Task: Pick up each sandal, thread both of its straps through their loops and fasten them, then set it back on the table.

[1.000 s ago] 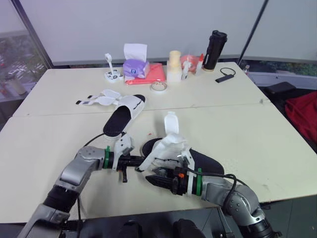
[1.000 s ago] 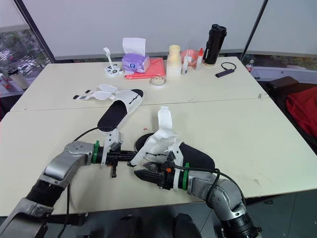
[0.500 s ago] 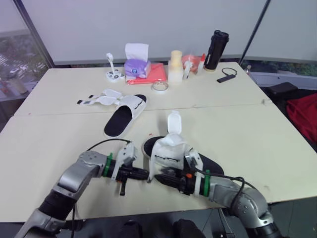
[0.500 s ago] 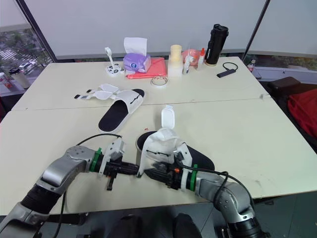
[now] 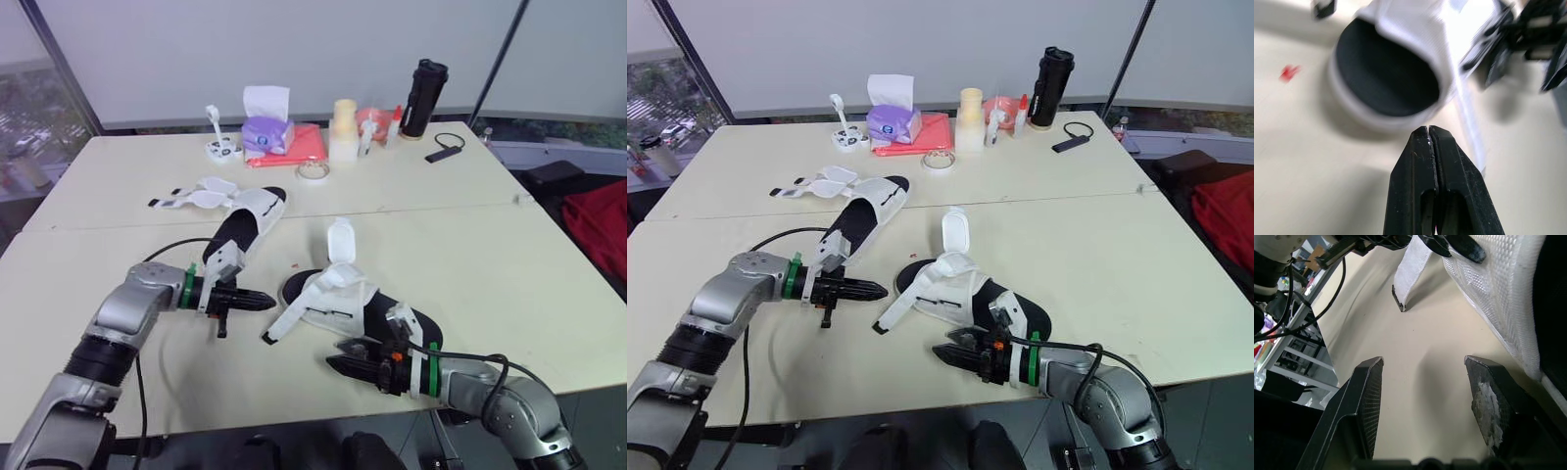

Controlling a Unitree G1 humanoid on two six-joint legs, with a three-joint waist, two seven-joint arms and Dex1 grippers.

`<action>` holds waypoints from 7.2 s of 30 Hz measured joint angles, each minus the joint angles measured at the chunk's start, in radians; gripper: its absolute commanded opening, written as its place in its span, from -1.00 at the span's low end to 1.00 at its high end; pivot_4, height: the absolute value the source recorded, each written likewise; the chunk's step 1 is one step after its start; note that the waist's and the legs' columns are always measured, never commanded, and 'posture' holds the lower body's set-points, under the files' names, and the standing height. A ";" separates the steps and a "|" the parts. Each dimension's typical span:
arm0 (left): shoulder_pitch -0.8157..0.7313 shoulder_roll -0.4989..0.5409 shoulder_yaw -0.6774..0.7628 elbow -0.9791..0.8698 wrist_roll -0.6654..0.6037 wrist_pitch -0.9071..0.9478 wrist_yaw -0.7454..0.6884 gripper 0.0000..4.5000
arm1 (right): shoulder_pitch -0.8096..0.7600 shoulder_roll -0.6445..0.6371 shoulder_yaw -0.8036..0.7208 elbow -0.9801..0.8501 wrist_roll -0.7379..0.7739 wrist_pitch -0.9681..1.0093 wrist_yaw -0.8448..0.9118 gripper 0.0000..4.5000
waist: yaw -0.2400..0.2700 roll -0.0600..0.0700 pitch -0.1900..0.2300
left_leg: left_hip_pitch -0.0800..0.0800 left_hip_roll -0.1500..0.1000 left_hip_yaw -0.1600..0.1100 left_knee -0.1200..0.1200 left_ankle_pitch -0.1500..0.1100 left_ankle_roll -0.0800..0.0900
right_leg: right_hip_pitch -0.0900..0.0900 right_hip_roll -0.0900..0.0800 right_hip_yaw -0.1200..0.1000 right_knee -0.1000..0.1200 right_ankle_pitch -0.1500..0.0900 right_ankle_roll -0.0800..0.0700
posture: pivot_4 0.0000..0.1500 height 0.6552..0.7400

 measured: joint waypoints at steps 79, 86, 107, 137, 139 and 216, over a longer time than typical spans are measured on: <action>-0.192 -0.309 -0.024 0.419 0.203 -0.353 -0.058 -1.00 | -0.161 0.263 -0.081 -0.018 0.143 0.308 -0.401 -0.99 | -0.008 0.000 -0.002 | 0.001 -0.002 -0.001 0.003 0.000 0.000 | 0.000 -0.001 0.000 0.008 0.001 0.001 | 1.00 1.00; -0.187 -0.306 -0.024 0.412 0.203 -0.353 -0.058 -1.00 | -0.134 0.105 -0.171 -0.114 0.256 0.333 -0.317 -0.99 | -0.008 0.000 -0.002 | 0.002 -0.002 -0.001 0.003 0.000 0.000 | 0.000 -0.001 0.000 0.007 0.001 0.001 | 1.00 1.00; -0.094 -0.290 -0.034 0.227 0.203 -0.282 -0.078 -1.00 | -0.277 -0.042 -0.245 0.032 0.265 0.159 -0.169 -0.99 | -0.004 0.000 -0.002 | 0.001 -0.002 -0.001 0.001 0.000 0.000 | 0.001 -0.001 0.000 0.004 0.001 0.001 | 1.00 1.00; -0.069 -0.287 -0.034 0.189 0.190 -0.257 -0.042 -1.00 | -0.305 -0.038 -0.225 0.135 0.160 0.113 -0.030 0.69 | -0.003 0.000 -0.002 | 0.001 -0.002 -0.001 0.001 0.000 0.000 | 0.002 -0.001 0.000 0.003 0.001 0.001 | 1.00 1.00; -0.069 -0.287 -0.034 0.190 0.189 -0.257 -0.041 -1.00 | -0.305 -0.036 -0.225 0.124 0.167 0.121 -0.040 0.69 | -0.003 0.000 -0.002 | 0.001 -0.002 -0.001 0.001 0.000 0.000 | 0.002 -0.001 0.000 0.003 0.001 0.001 | 1.00 1.00; -0.032 -0.290 -0.038 0.144 0.182 -0.237 -0.022 -1.00 | -0.376 -0.027 -0.170 0.159 0.140 0.292 -0.014 -0.99 | -0.005 0.002 -0.011 | 0.002 -0.002 -0.001 -0.001 0.000 0.001 | 0.002 -0.001 0.000 0.001 0.001 0.001 | 1.00 1.00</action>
